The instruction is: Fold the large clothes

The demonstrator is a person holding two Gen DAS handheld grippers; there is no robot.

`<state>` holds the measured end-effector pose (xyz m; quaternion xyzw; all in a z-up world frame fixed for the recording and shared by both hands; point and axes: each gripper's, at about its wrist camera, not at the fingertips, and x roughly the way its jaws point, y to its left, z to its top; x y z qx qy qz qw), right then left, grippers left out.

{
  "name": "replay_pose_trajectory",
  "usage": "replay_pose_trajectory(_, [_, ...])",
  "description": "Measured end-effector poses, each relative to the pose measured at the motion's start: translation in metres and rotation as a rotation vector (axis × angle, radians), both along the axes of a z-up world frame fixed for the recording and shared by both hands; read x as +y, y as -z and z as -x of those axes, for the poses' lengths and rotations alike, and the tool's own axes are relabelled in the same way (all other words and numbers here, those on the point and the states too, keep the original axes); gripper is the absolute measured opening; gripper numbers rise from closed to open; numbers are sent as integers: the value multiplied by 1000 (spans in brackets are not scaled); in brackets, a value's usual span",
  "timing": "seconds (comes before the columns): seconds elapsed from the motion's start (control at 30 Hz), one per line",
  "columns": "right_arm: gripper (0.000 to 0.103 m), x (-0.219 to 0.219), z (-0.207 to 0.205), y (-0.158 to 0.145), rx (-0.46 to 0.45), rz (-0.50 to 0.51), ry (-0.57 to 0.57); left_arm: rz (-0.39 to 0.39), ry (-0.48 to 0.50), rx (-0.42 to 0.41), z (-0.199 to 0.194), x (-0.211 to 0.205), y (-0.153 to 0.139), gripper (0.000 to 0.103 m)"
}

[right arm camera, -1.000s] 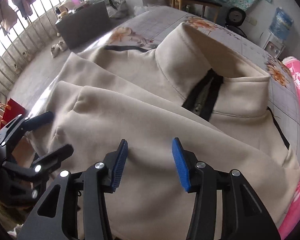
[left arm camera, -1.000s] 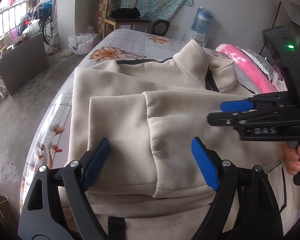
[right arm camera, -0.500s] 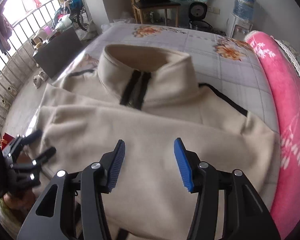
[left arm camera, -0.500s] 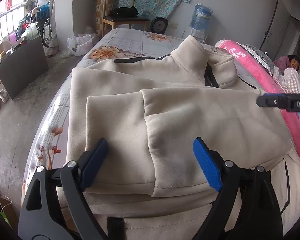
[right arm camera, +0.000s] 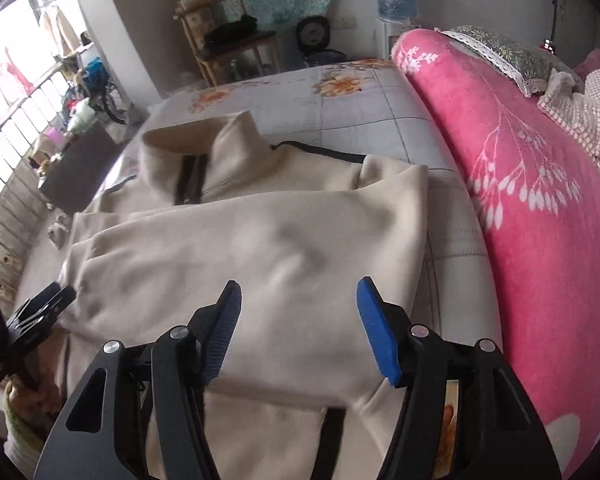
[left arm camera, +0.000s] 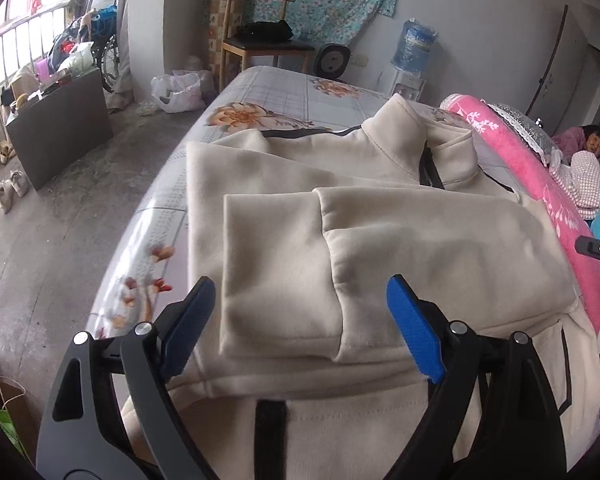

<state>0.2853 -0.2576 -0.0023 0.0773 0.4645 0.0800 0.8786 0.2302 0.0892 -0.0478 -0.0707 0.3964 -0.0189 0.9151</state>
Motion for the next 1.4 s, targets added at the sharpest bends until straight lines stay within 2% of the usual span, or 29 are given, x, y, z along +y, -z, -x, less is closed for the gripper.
replay_pose_trajectory(0.07, [74,6,29,-4,-12,-7,-40,-16,9,-11,21,-1,-15,84])
replay_pose_trajectory(0.2, [77,27,95,15,29,-1,-128,-127,17,15,66,-14,-28,89])
replay_pose_trajectory(0.33, [78,43,143,39,55,28,-126,-160,24,77,107,-32,-13,89])
replay_pose_trajectory(0.37, [79,47,154,42,47,47,-117,-164,24,90,114,-37,-7,89])
replay_pose_trajectory(0.4, [84,48,163,45,38,63,-107,-175,21,106,122,-43,2,89])
replay_pose_trajectory(0.5, [88,51,178,60,47,105,-67,-233,22,175,131,-59,30,90])
replay_pose_trajectory(0.57, [88,51,181,68,65,121,-54,-267,-11,113,143,-64,32,91])
replay_pose_trajectory(0.63, [88,53,185,69,47,145,-45,-303,-12,111,147,-68,34,94])
replay_pose_trajectory(0.73, [97,53,188,73,34,140,-39,-336,-9,80,154,-70,35,95])
replay_pose_trajectory(0.87, [97,58,189,76,14,175,-31,-323,-16,61,160,-68,36,95])
replay_pose_trajectory(1.03, [97,57,193,77,-12,168,-18,-240,-38,82,156,-59,38,96])
replay_pose_trajectory(1.13, [97,57,195,77,-17,171,-10,-161,-52,104,154,-50,40,96])
replay_pose_trajectory(1.4, [97,59,193,76,-3,174,1,-167,-36,122,154,-52,41,96])
